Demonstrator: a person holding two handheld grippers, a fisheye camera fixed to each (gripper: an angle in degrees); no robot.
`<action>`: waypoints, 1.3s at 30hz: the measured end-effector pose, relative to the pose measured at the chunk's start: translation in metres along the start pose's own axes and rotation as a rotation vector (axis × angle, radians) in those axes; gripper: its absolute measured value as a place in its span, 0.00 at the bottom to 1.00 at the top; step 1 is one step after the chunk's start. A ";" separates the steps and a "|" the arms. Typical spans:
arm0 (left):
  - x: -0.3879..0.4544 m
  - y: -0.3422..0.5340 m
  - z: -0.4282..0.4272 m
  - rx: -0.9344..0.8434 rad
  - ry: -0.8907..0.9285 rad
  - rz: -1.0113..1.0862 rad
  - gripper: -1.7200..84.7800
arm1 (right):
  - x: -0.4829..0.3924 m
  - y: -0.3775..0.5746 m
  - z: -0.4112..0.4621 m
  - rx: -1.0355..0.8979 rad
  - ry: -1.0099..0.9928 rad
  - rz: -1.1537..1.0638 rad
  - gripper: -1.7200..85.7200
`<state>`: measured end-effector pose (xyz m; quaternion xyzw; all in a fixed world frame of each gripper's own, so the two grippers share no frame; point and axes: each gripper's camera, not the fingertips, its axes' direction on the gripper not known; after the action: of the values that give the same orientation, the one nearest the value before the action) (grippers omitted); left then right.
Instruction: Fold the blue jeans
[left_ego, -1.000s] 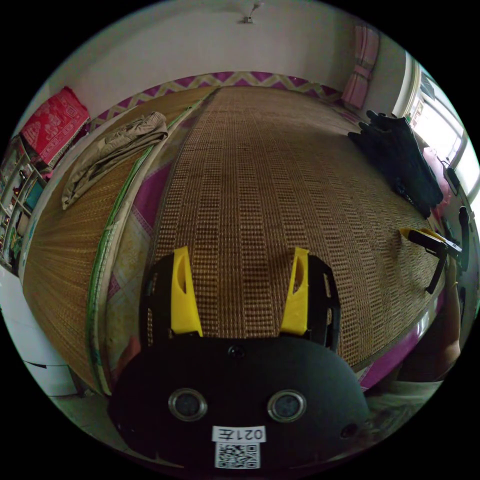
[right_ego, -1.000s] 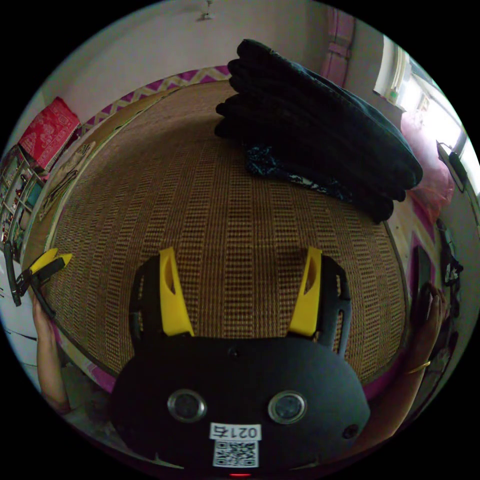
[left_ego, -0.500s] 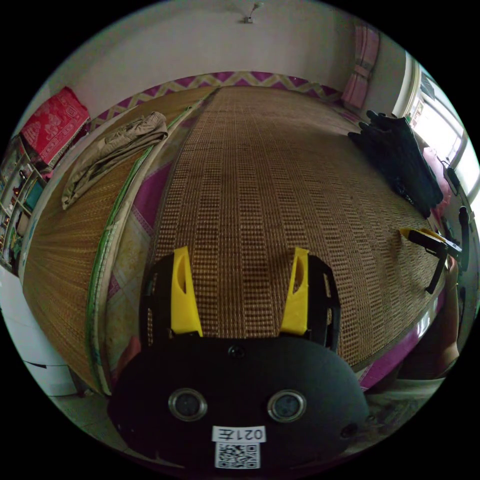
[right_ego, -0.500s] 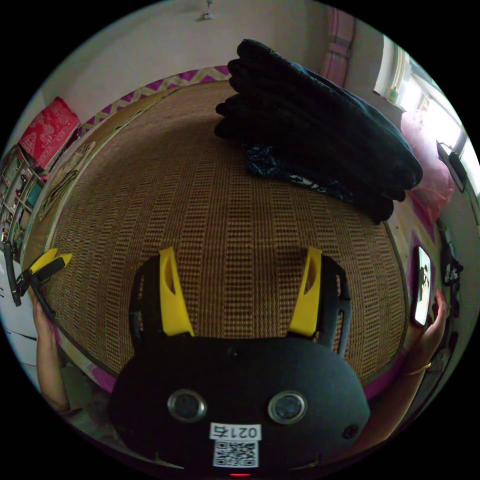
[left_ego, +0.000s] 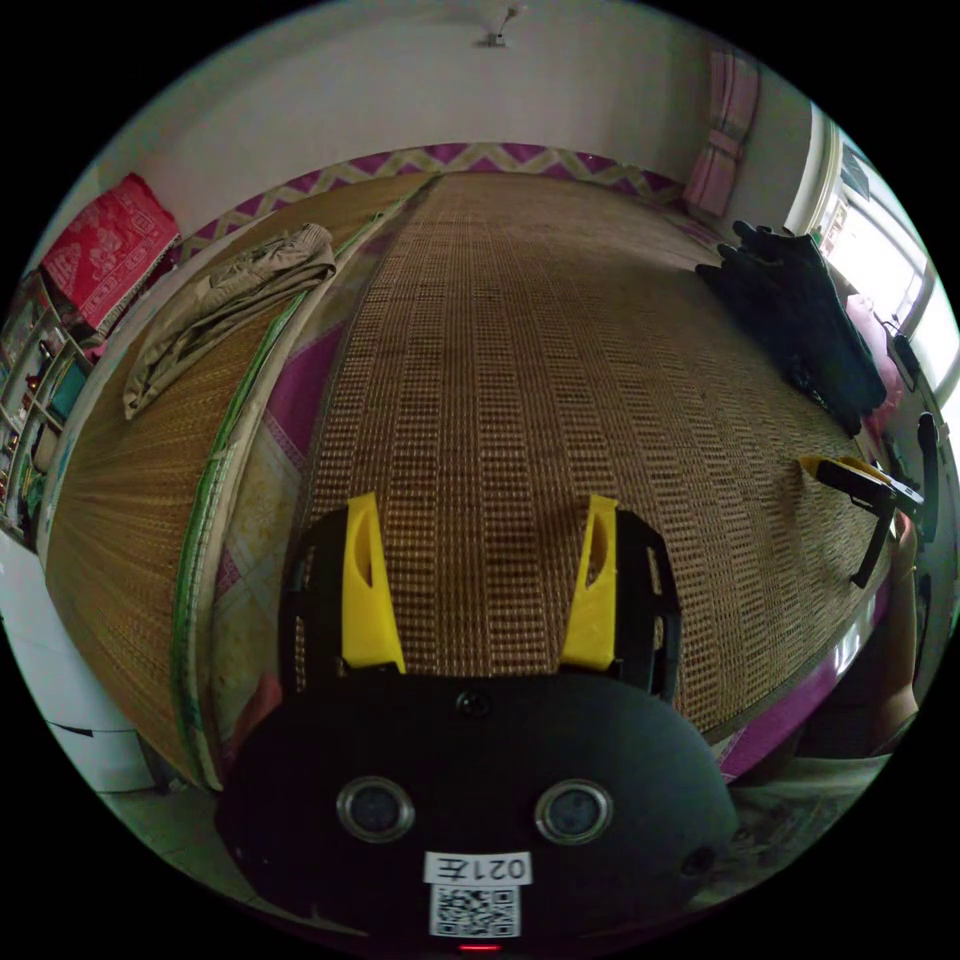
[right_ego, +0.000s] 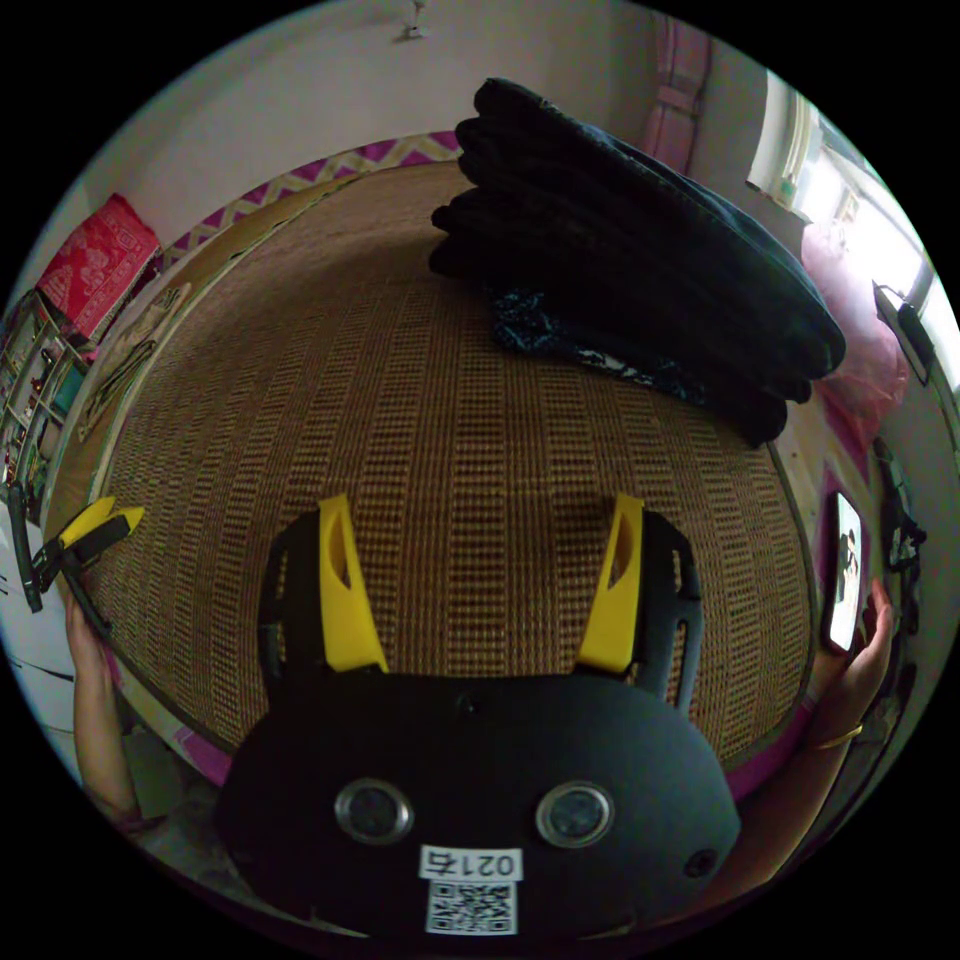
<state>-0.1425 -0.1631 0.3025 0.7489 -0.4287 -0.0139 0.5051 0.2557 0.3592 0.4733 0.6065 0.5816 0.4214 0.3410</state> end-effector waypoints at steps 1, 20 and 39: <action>0.000 0.000 0.001 0.000 0.000 0.000 0.33 | 0.000 0.000 0.000 0.000 0.000 0.000 0.40; -0.009 0.009 0.011 0.000 -0.001 0.000 0.33 | 0.002 -0.016 -0.004 0.002 0.001 0.000 0.40; -0.021 0.020 0.011 -0.005 0.013 0.007 0.33 | -0.020 -0.040 -0.013 0.000 0.011 0.002 0.40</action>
<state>-0.1737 -0.1599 0.3035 0.7461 -0.4279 -0.0083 0.5101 0.2276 0.3425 0.4402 0.6047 0.5831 0.4249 0.3373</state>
